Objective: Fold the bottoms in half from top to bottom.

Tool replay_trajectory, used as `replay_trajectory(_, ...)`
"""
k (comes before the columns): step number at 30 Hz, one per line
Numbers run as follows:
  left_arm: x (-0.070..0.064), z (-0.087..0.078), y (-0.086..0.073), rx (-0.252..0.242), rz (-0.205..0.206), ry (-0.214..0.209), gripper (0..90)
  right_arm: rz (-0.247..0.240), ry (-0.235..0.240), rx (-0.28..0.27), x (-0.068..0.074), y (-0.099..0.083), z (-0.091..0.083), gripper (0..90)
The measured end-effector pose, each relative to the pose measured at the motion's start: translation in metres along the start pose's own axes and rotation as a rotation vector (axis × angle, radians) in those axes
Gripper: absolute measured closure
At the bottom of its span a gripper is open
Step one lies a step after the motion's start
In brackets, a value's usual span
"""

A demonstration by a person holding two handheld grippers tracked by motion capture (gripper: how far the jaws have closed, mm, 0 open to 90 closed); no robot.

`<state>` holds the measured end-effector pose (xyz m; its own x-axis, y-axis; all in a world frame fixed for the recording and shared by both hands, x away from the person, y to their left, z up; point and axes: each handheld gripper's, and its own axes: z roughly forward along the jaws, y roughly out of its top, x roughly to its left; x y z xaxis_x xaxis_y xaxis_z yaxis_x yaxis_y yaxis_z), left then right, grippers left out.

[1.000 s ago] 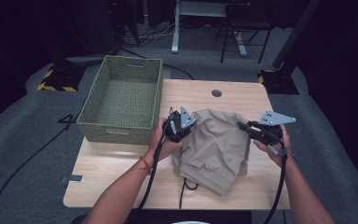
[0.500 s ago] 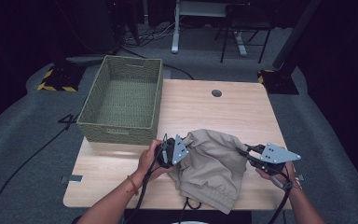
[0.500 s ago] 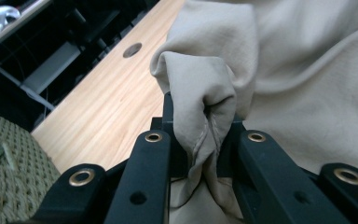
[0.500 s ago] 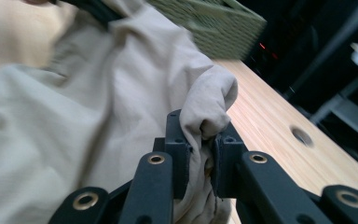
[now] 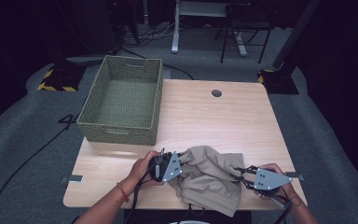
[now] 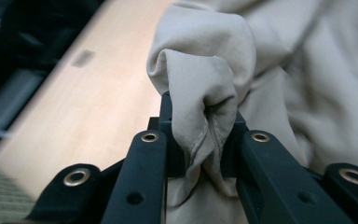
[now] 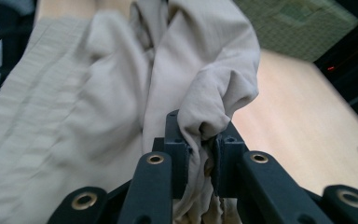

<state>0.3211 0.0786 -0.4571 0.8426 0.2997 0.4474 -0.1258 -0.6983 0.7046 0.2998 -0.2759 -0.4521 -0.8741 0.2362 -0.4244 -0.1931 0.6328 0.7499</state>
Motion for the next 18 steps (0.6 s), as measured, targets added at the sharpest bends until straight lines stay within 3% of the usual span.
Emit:
replay_trajectory(2, -0.006, -0.001, -0.009, 0.012, -0.001, -0.058, 77.4, -0.001, 0.045, 0.011, 0.007, -0.005, 0.000, 78.8)
replay_trajectory(4, -0.013, 0.000, -0.017, 0.035, -0.011, -0.086, 77.7, -0.014, 0.063, 0.042, 0.015, -0.007, 0.002, 78.7)
replay_trajectory(7, -0.021, 0.003, -0.023, 0.049, -0.013, -0.132, 77.6, 0.002, 0.101, 0.060, 0.023, -0.013, 0.007, 78.2)
replay_trajectory(9, -0.027, 0.004, -0.026, 0.054, 0.015, -0.121, 77.4, 0.034, 0.111, 0.054, 0.023, -0.020, 0.008, 77.8)
replay_trajectory(11, -0.030, 0.003, -0.026, 0.057, 0.022, -0.126, 76.9, 0.072, 0.102, 0.050, 0.024, -0.027, 0.009, 77.7)
replay_trajectory(12, -0.030, 0.001, -0.025, 0.052, 0.007, -0.133, 75.7, 0.081, 0.101, 0.047, 0.025, -0.029, 0.009, 77.3)
replay_trajectory(15, -0.016, -0.006, -0.027, 0.018, -0.183, -0.166, 62.1, 0.130, 0.067, 0.038, 0.023, -0.030, 0.003, 68.8)
replay_trajectory(17, -0.003, -0.013, -0.028, -0.031, -0.327, -0.201, 47.9, 0.156, 0.056, 0.019, 0.021, -0.028, -0.002, 69.6)
replay_trajectory(18, 0.000, -0.016, -0.027, -0.060, -0.375, -0.211, 44.7, 0.162, 0.047, 0.010, 0.020, -0.027, -0.004, 69.4)
